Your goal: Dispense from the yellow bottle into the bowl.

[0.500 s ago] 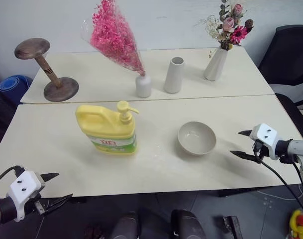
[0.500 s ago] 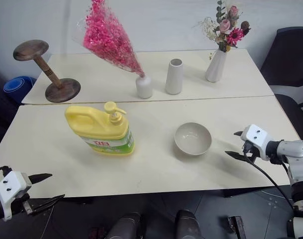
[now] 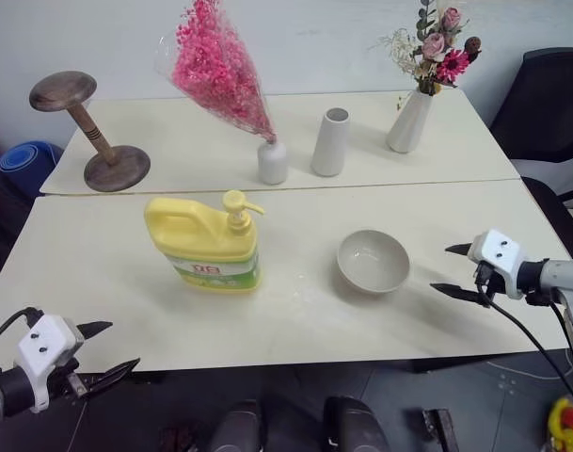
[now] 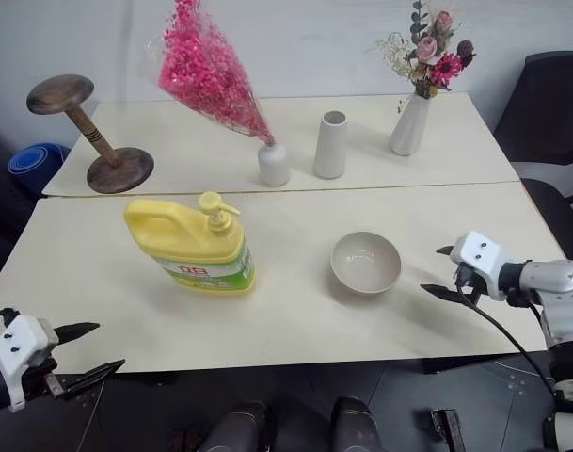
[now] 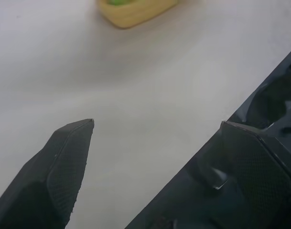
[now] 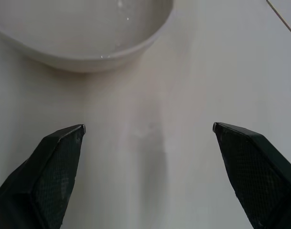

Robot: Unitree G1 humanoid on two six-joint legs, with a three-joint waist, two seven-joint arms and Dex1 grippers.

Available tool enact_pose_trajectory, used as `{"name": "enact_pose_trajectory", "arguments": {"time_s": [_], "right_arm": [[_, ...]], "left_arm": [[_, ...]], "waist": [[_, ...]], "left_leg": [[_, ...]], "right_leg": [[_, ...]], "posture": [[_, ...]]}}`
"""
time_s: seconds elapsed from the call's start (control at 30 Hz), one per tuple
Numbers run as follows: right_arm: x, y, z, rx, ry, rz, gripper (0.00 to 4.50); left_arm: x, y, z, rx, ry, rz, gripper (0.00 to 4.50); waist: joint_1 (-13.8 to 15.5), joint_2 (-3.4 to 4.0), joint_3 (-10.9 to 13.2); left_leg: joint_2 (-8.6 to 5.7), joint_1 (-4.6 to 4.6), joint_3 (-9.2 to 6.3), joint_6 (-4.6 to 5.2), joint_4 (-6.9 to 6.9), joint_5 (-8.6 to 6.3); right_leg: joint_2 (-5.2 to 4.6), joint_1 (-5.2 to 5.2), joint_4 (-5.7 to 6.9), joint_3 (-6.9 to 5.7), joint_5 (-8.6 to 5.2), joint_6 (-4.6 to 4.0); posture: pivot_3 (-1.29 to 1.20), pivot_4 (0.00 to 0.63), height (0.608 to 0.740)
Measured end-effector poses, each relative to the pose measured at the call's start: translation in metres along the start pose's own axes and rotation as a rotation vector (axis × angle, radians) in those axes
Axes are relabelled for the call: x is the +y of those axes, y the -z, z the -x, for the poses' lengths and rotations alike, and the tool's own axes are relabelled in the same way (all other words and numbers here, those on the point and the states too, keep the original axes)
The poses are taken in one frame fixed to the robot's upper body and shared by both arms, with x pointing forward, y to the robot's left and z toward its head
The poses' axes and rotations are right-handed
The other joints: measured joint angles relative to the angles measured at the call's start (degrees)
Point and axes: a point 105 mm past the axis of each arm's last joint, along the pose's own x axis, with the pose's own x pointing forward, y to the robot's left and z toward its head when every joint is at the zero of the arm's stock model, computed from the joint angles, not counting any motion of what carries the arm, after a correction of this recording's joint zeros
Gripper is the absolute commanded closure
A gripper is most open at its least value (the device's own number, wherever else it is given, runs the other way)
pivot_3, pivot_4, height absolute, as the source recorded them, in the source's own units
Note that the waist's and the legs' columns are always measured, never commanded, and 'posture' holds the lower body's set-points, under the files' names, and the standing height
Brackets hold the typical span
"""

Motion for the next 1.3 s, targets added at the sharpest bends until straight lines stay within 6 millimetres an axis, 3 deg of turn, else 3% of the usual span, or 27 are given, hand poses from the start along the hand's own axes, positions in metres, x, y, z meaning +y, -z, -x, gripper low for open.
{"name": "enact_pose_trajectory", "arguments": {"time_s": [0.13, 0.27, 0.37, 0.53, 0.67, 0.83, 1.1, 1.2, 1.3], "right_arm": [[0.010, -0.044, -0.002, -0.125, -0.066, -0.008, 0.04], [0.040, -0.081, -0.007, -0.202, -0.179, 0.061, 0.04], [0.069, -0.088, -0.019, -0.216, -0.277, 0.096, 0.93], [0.087, -0.077, -0.036, -0.190, -0.305, 0.105, 2.58], [0.083, -0.061, -0.045, -0.102, -0.246, 0.131, 2.58], [0.092, -0.050, -0.059, -0.057, -0.251, 0.168, 2.58], [0.086, -0.045, -0.076, -0.018, -0.216, 0.210, 2.58], [0.086, -0.035, -0.081, 0.008, -0.215, 0.215, 3.20], [0.088, -0.034, -0.083, -0.003, -0.231, 0.224, 4.20]], "left_arm": [[-0.019, -0.050, -0.001, -0.090, 0.154, -0.017, 0.00], [-0.055, -0.105, -0.002, -0.136, 0.391, -0.124, 0.00], [-0.068, -0.128, -0.002, -0.105, 0.490, -0.250, 0.00], [-0.082, -0.138, -0.004, -0.052, 0.644, -0.339, 0.00], [-0.079, -0.146, -0.012, -0.078, 0.661, -0.383, 0.00], [-0.070, -0.147, -0.023, -0.076, 0.642, -0.409, 0.00], [-0.069, -0.146, -0.027, -0.074, 0.641, -0.426, 0.00], [-0.069, -0.148, -0.027, -0.077, 0.641, -0.433, 0.00], [-0.069, -0.149, -0.027, -0.082, 0.639, -0.435, 0.00]], "waist": [[0.08, -0.01, 0.01], [0.43, 0.00, 0.02], [0.43, 0.01, 0.02], [0.11, -0.06, 0.08], [0.03, -0.07, 0.09], [-0.04, -0.08, 0.10], [-0.03, -0.14, 0.12], [0.04, -0.14, 0.13], [0.00, -0.15, 0.13]], "left_leg": [[0.02, -0.08, -0.29, -0.06, 0.06, -0.03], [-0.01, -0.14, -0.46, -0.13, 0.03, -0.06], [-0.05, -0.13, -0.34, -0.13, -0.01, -0.06], [-0.04, -0.11, -0.15, -0.09, -0.02, -0.05], [0.00, -0.08, -0.10, -0.10, -0.02, -0.04], [0.04, -0.08, -0.01, -0.13, -0.02, -0.03], [0.04, -0.15, 0.21, -0.12, -0.01, -0.02], [0.04, -0.16, 0.28, -0.11, -0.01, -0.02], [0.04, -0.17, 0.35, -0.10, 0.00, -0.02]], "right_leg": [[-0.33, 0.04, -0.05, 0.18, 0.01, -0.04], [-0.31, 0.07, -0.10, 0.09, -0.01, -0.08], [0.10, 0.05, -0.07, 0.08, -0.01, -0.08], [0.24, 0.00, 0.07, 0.04, 0.00, -0.06], [0.29, -0.08, 0.07, 0.08, 0.00, -0.07], [0.36, -0.15, 0.27, 0.13, 0.00, -0.07], [0.36, -0.41, 0.32, 0.33, 0.00, -0.05], [0.36, -0.48, 0.35, 0.42, 0.01, -0.05], [0.36, -0.53, 0.52, 0.50, 0.01, -0.05]], "posture": [[0.00, 0.150, 0.740], [0.00, 0.150, 0.740], [0.00, 0.150, 0.740], [0.00, 0.150, 0.740], [0.00, 0.150, 0.740], [0.00, 0.150, 0.740], [0.00, 0.150, 0.740], [0.00, 0.150, 0.740], [0.00, 0.150, 0.740]]}}
